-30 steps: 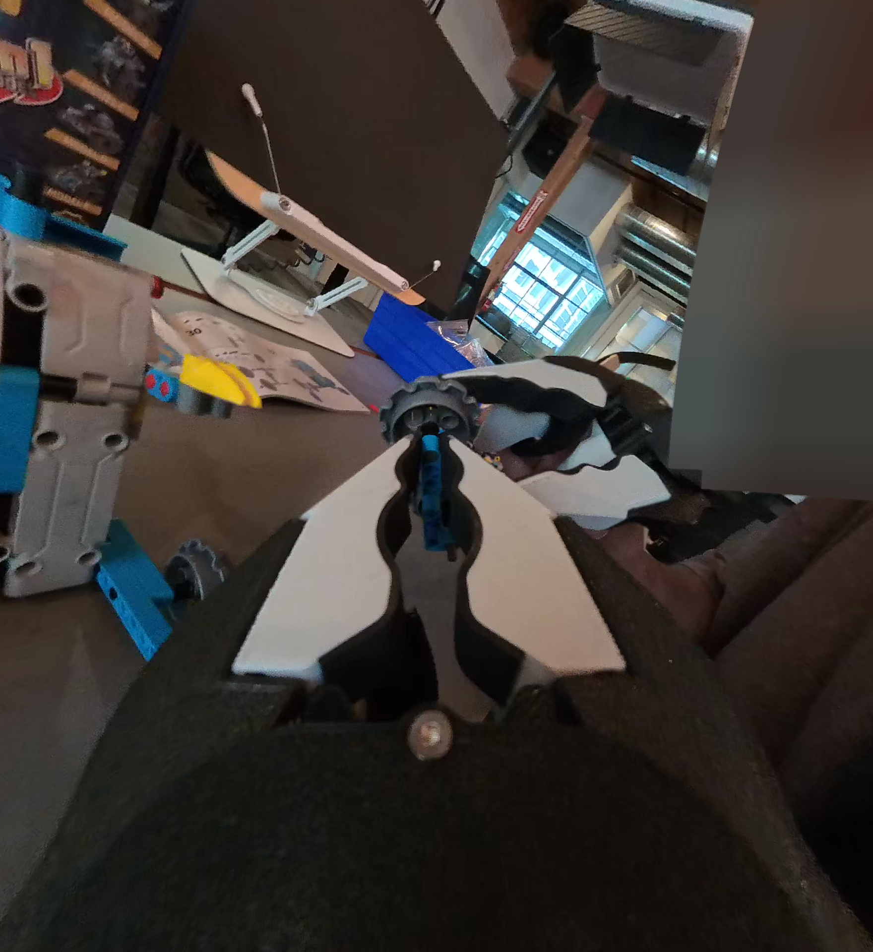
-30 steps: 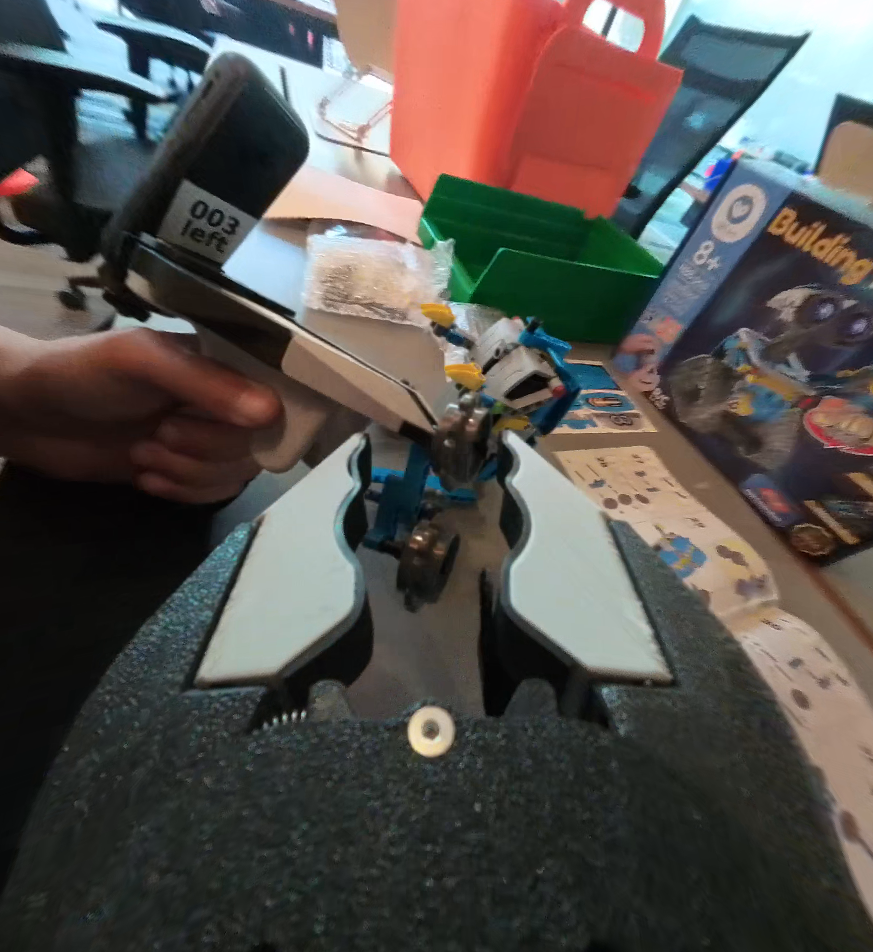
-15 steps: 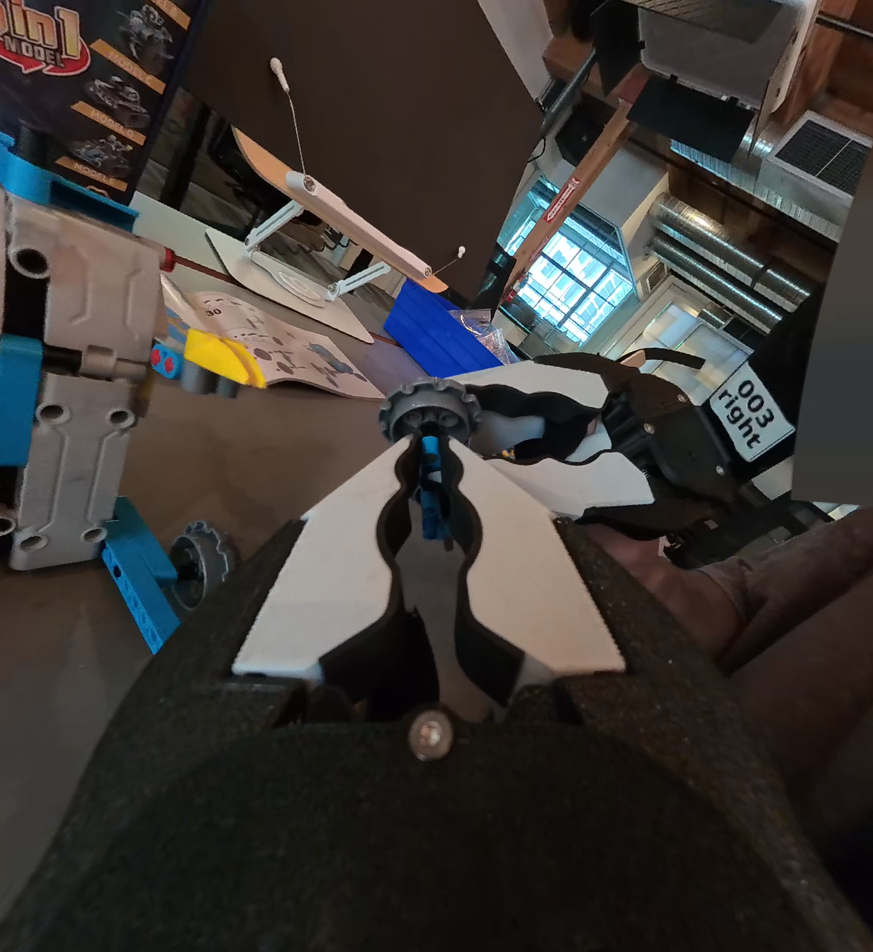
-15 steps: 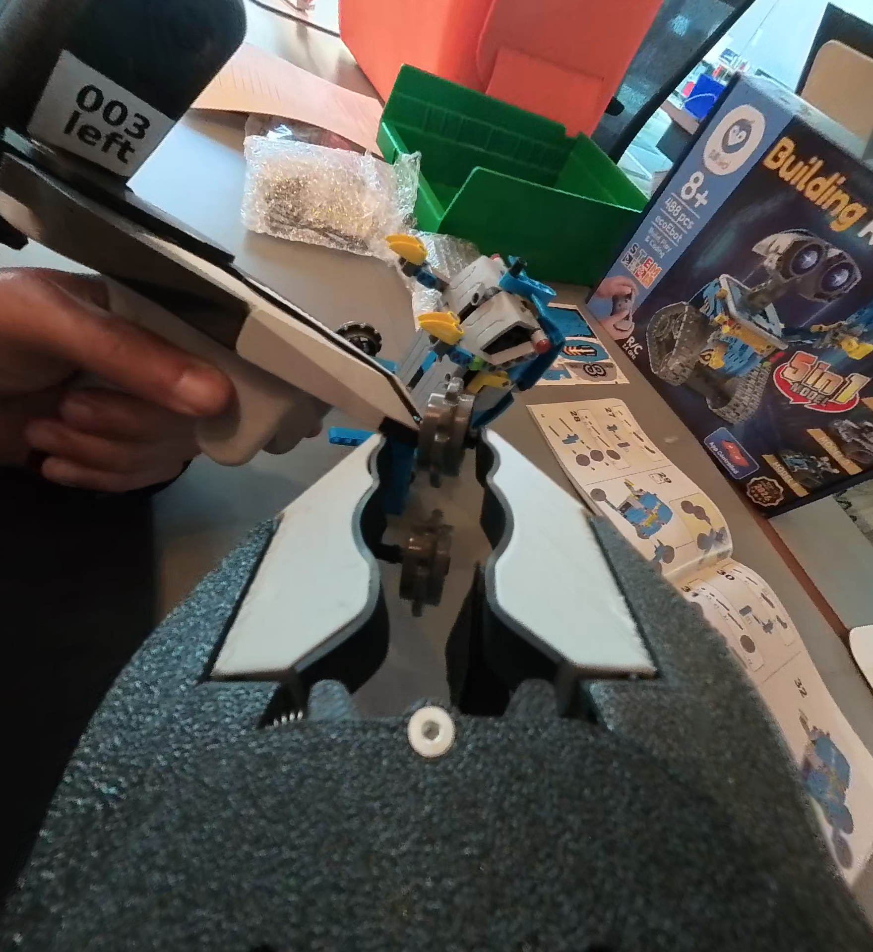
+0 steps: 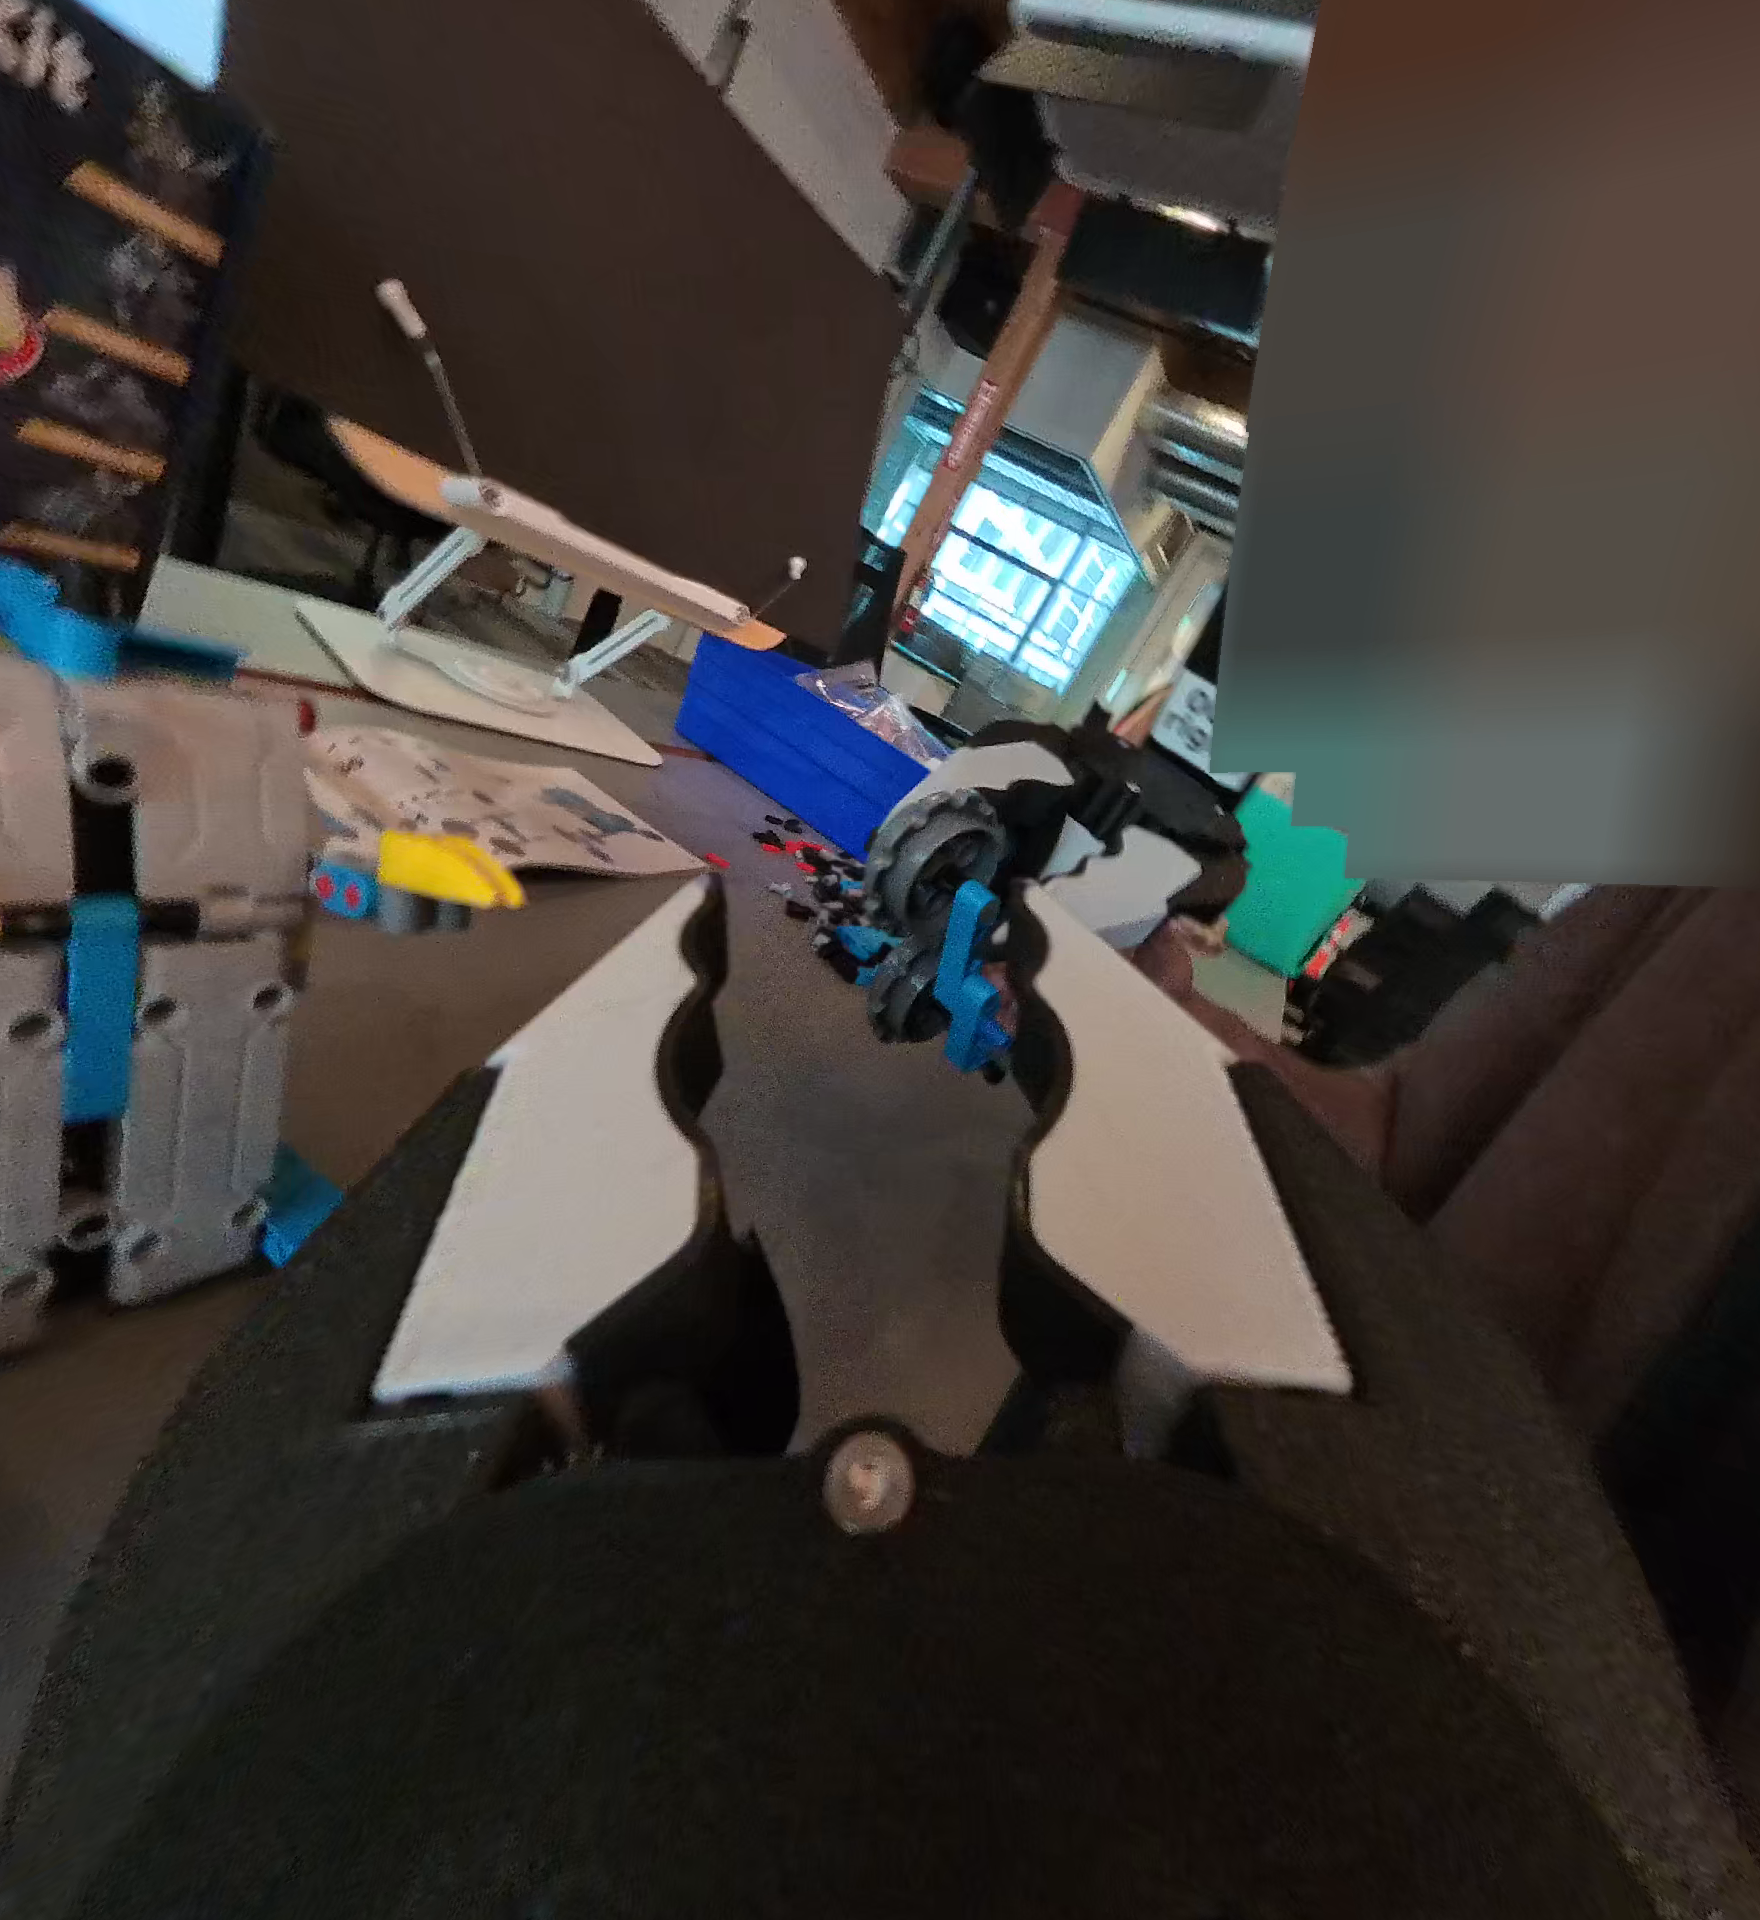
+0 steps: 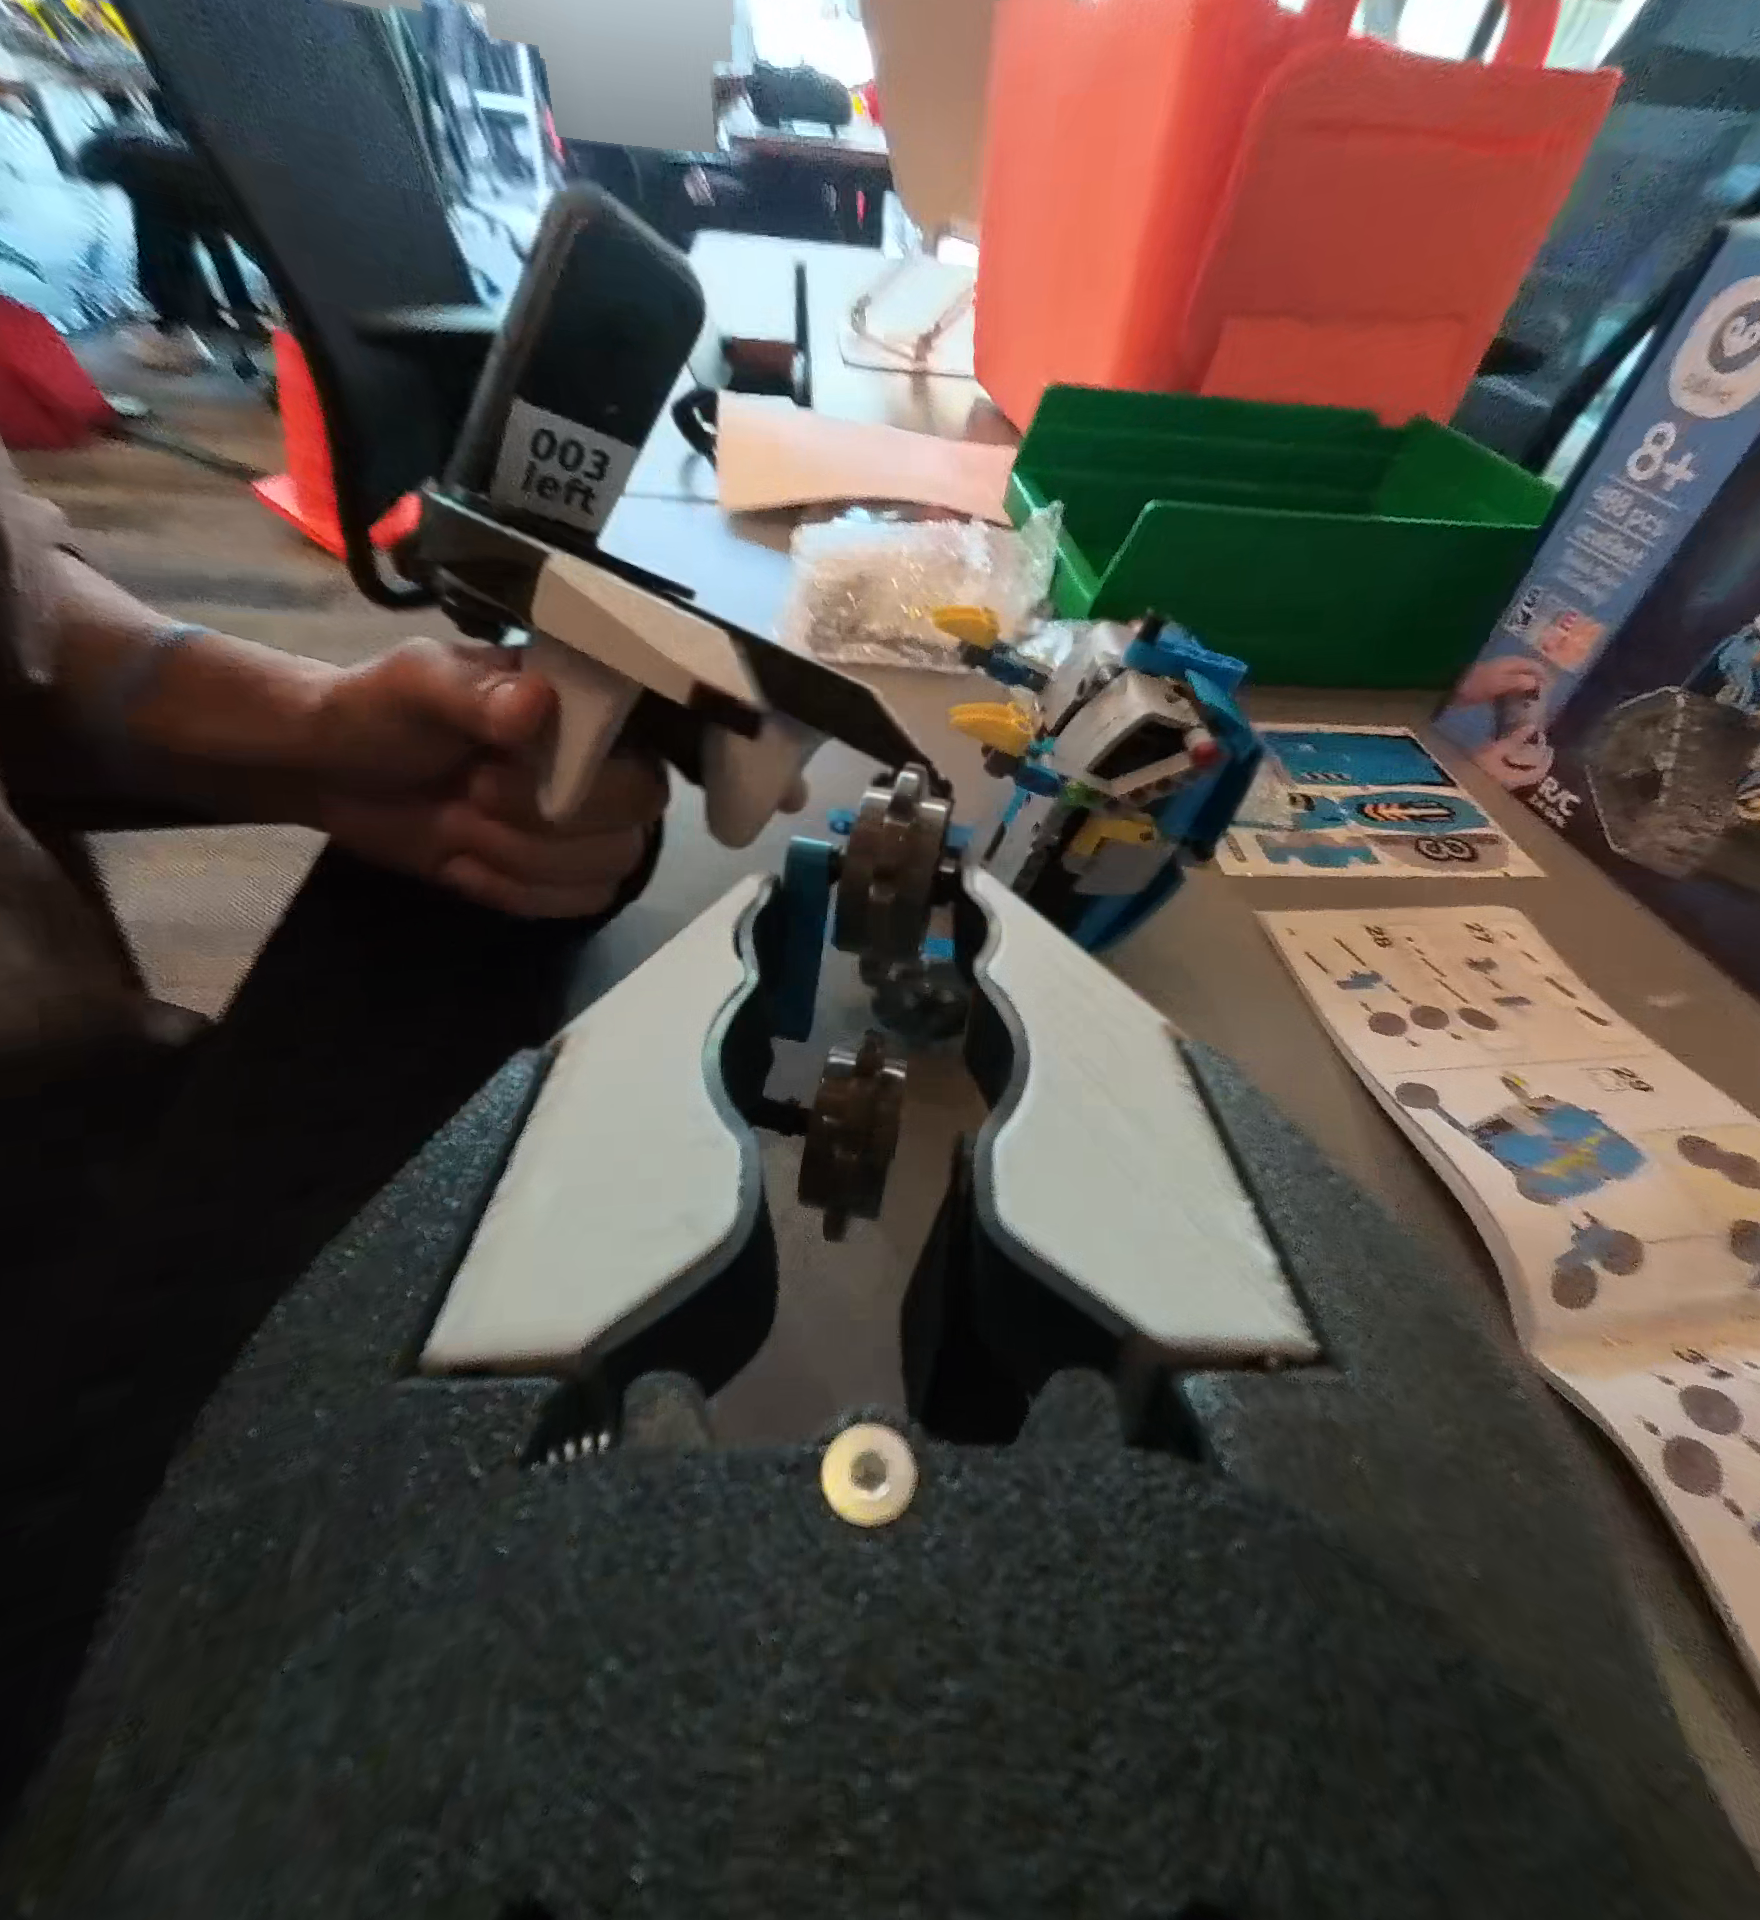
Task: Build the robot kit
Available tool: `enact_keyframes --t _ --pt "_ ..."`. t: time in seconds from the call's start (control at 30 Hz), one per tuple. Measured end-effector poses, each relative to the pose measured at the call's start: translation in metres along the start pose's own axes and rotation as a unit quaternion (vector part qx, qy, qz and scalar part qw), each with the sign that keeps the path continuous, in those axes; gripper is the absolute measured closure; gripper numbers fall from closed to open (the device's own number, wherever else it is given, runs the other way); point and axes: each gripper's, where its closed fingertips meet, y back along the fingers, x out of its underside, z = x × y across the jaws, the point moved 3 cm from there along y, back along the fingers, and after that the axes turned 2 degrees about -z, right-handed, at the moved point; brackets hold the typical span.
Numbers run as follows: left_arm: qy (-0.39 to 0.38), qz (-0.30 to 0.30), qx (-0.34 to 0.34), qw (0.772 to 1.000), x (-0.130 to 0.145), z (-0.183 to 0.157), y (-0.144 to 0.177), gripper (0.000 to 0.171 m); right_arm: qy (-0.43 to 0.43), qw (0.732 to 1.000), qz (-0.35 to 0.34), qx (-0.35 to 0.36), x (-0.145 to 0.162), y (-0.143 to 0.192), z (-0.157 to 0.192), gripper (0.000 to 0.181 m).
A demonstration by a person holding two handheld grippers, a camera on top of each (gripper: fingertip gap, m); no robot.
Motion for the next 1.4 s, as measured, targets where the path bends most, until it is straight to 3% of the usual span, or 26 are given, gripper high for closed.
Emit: enact_keyframes --t 0.17,0.3,0.63,0.67,0.7,0.8,1.4 --pt "-0.088 0.060 0.112 0.988 0.012 -0.032 -0.001 0.118 0.014 0.993 -0.049 -0.106 -0.017 0.014 0.026 0.149" --pt "-0.106 0.078 0.151 0.980 0.023 -0.050 -0.007 0.130 0.028 0.991 -0.047 -0.124 -0.018 0.016 0.034 0.148" --pt "-0.163 0.092 0.107 0.977 0.032 -0.049 -0.013 0.137 0.085 0.991 0.027 -0.098 -0.004 0.010 0.037 0.148" --pt "-0.170 0.091 0.102 0.976 0.032 -0.048 -0.013 0.140 0.090 0.991 0.036 -0.093 -0.003 0.010 0.037 0.148" --pt "-0.181 0.089 0.089 0.975 0.031 -0.046 -0.013 0.154 0.093 0.990 0.054 -0.089 0.000 0.010 0.036 0.148" --pt "-0.216 0.099 0.086 0.968 0.035 -0.045 -0.013 0.154 0.098 0.986 0.088 -0.099 0.008 0.008 0.041 0.149" --pt "-0.188 0.120 0.089 0.971 0.039 -0.041 -0.015 0.155 0.090 0.984 0.120 -0.097 0.014 0.007 0.038 0.149"
